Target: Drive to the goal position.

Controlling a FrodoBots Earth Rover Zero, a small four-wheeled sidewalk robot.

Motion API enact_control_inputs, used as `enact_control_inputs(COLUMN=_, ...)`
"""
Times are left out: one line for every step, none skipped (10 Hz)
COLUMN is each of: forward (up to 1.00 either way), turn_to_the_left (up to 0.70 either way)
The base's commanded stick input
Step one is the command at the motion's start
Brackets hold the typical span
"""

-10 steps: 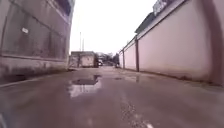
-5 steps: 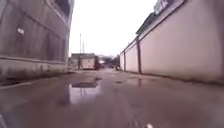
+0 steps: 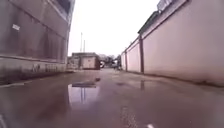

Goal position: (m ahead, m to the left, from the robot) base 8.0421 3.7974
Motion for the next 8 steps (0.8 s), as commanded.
enact_control_inputs(forward=0.85, turn_to_the_left=0.0)
enact_control_inputs(forward=0.85, turn_to_the_left=0.0)
enact_control_inputs(forward=0.85, turn_to_the_left=0.0)
enact_control_inputs(forward=0.85, turn_to_the_left=0.0)
enact_control_inputs(forward=0.85, turn_to_the_left=0.0)
enact_control_inputs(forward=0.85, turn_to_the_left=0.0)
enact_control_inputs(forward=0.85, turn_to_the_left=0.0)
enact_control_inputs(forward=0.85, turn_to_the_left=0.0)
